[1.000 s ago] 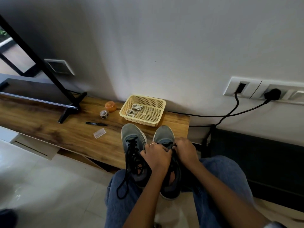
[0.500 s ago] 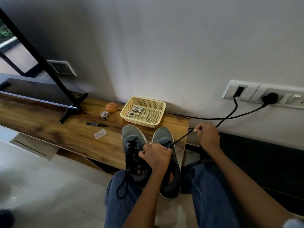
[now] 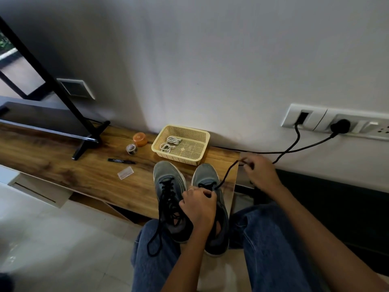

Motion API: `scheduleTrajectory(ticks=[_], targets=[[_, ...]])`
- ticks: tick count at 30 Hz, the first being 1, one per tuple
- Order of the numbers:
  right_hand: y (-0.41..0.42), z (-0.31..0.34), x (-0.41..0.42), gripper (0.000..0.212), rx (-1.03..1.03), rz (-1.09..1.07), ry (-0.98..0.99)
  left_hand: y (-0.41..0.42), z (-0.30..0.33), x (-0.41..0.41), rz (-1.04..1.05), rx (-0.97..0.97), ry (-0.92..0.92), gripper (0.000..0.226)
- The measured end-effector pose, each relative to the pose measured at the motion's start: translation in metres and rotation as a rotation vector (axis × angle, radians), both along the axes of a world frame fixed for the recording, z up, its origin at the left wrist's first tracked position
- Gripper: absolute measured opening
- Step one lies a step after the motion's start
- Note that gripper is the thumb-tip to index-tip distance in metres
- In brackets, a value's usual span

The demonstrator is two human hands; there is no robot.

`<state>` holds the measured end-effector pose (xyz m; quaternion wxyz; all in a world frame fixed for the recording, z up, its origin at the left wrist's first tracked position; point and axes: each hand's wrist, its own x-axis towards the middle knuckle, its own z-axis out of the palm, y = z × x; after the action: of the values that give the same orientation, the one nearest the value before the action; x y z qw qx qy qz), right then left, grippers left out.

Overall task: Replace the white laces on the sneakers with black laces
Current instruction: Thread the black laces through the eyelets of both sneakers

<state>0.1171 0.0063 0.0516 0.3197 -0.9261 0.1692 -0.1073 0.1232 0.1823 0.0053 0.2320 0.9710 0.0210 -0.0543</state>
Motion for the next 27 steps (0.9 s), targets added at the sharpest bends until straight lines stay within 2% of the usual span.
scheduleTrajectory(ticks=[2,5,9,13,19,27], targets=[[0.021,-0.013,0.006,0.029,-0.03,0.143,0.124,-0.001,0.001,0.0,-0.013,0.01,0.017,0.025],[0.047,-0.031,0.011,0.026,-0.043,0.214,0.234,0.0,0.001,-0.001,-0.031,0.012,0.044,0.027],[0.065,-0.048,0.012,0.019,-0.14,0.2,0.324,0.001,-0.003,-0.001,-0.007,-0.013,0.031,0.025],[0.067,-0.048,0.008,0.01,-0.147,0.171,0.327,-0.001,-0.005,0.001,0.029,-0.003,0.024,0.018],[0.054,-0.038,-0.001,0.009,0.104,0.055,0.365,-0.007,-0.007,0.0,0.075,-0.038,0.043,0.015],[0.041,-0.022,-0.01,0.016,0.196,0.066,0.413,-0.008,-0.005,-0.003,0.085,-0.054,0.039,0.014]])
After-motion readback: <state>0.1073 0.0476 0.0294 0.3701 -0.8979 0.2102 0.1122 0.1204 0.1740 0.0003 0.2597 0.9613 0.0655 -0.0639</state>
